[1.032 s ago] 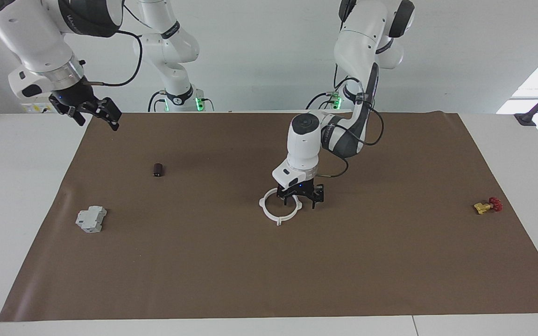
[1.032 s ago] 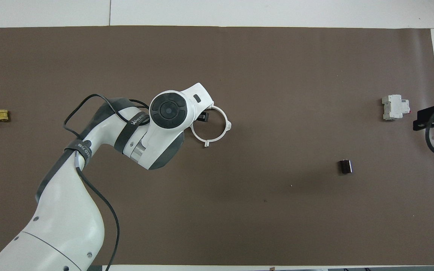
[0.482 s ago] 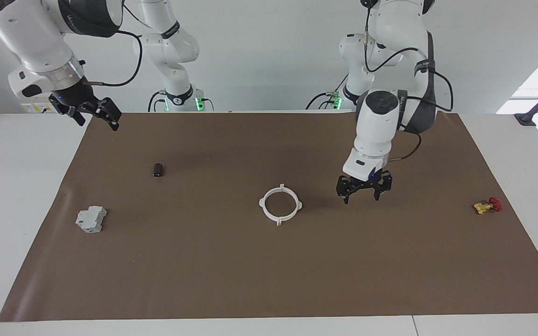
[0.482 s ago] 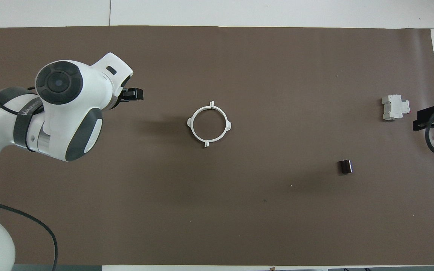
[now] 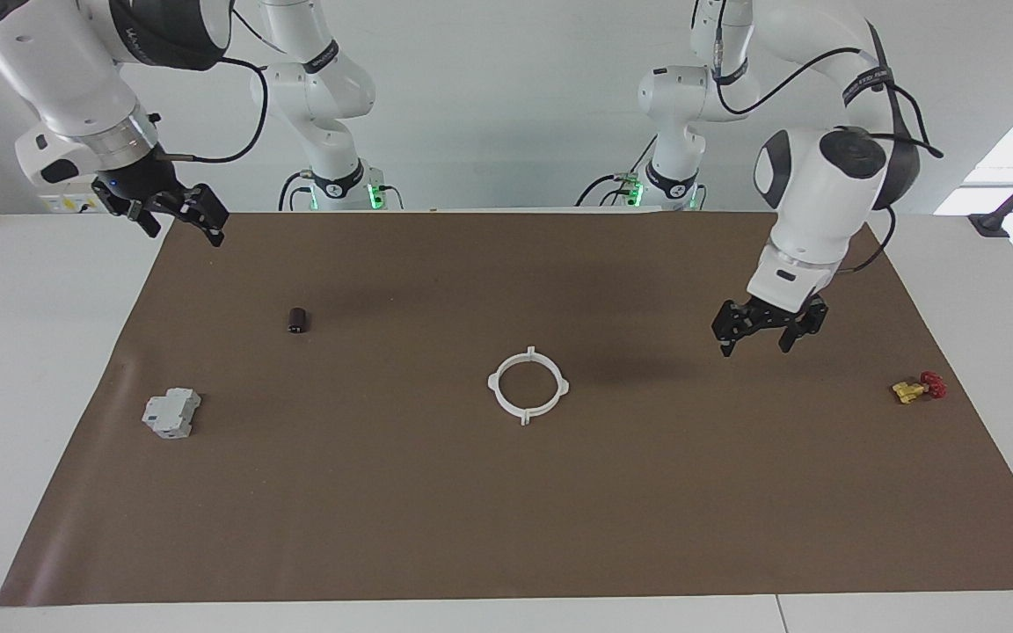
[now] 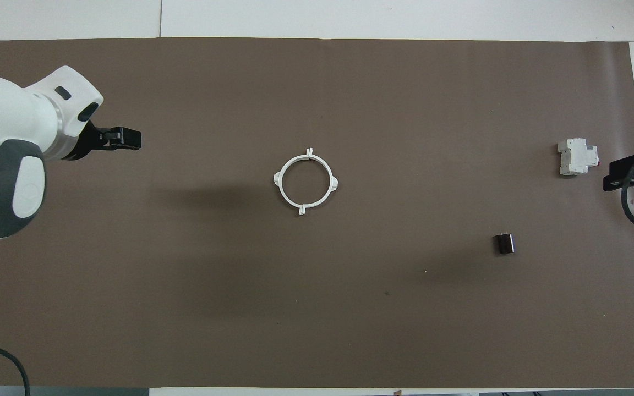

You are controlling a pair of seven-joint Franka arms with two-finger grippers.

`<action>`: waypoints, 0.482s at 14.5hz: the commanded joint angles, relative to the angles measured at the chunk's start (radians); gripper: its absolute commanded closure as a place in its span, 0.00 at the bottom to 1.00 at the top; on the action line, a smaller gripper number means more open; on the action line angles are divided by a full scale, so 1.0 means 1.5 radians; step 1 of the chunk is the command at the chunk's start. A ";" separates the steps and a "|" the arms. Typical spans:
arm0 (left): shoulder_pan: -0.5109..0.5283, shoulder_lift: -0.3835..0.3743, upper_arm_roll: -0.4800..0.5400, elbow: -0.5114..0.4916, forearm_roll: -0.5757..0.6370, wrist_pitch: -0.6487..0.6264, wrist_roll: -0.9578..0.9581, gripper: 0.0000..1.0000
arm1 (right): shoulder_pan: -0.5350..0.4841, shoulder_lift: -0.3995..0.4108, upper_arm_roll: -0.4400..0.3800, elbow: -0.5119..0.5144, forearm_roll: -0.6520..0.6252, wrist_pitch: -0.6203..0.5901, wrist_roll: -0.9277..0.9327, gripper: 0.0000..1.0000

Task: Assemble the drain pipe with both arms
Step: 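Open the left gripper and withdraw it from the joined ring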

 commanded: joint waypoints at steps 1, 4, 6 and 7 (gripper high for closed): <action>0.036 -0.043 0.001 0.008 -0.016 -0.063 0.059 0.00 | -0.004 0.001 0.002 0.005 0.010 -0.010 -0.019 0.00; 0.062 -0.044 0.003 0.094 -0.016 -0.169 0.105 0.00 | -0.004 0.001 0.002 0.005 0.010 -0.010 -0.019 0.00; 0.075 -0.038 0.004 0.147 -0.016 -0.222 0.129 0.00 | -0.004 0.002 0.002 0.005 0.010 -0.010 -0.019 0.00; 0.077 -0.036 0.004 0.163 -0.016 -0.242 0.129 0.00 | -0.004 0.002 0.002 0.005 0.010 -0.010 -0.019 0.00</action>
